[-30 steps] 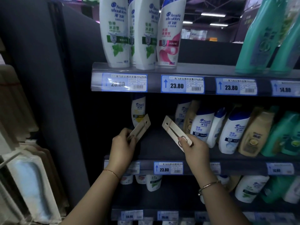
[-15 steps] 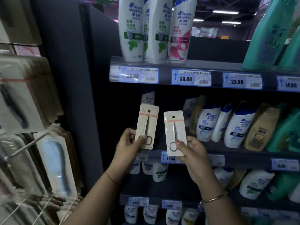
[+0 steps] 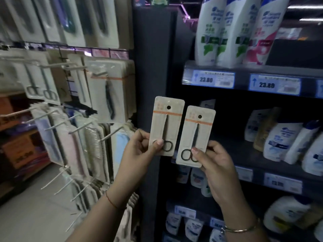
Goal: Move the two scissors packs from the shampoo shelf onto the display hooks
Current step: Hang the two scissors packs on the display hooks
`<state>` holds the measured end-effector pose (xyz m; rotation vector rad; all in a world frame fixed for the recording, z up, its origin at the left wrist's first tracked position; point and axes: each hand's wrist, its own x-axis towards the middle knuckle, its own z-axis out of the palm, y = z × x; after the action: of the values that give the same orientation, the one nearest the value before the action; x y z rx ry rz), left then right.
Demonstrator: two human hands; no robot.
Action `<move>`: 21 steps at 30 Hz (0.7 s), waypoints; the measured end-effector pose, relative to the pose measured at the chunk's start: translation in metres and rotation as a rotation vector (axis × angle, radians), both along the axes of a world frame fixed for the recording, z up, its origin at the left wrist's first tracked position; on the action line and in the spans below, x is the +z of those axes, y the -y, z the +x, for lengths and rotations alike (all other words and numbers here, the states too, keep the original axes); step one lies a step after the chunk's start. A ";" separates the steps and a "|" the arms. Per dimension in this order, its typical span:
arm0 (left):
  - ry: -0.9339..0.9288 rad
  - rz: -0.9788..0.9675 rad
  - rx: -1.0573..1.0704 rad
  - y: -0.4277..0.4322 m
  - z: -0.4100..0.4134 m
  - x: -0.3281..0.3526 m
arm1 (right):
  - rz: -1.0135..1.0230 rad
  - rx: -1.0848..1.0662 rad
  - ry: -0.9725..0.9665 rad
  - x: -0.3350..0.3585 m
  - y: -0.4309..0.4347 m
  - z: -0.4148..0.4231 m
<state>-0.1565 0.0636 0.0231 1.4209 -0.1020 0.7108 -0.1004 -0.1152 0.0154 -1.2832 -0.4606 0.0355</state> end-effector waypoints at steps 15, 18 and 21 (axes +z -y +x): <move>0.108 0.177 -0.175 -0.187 -0.083 0.055 | 0.024 0.046 0.220 0.054 -0.163 -0.076; 0.092 0.172 -0.249 -0.227 -0.090 0.059 | 0.030 0.005 0.245 0.058 -0.198 -0.095; 0.077 0.103 -0.295 -0.259 -0.098 0.058 | 0.034 -0.033 0.247 0.060 -0.232 -0.111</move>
<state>-0.2544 0.3228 0.0813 1.4383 -0.4042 0.5213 -0.2113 0.1170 0.0757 -1.2668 -0.6485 -0.1596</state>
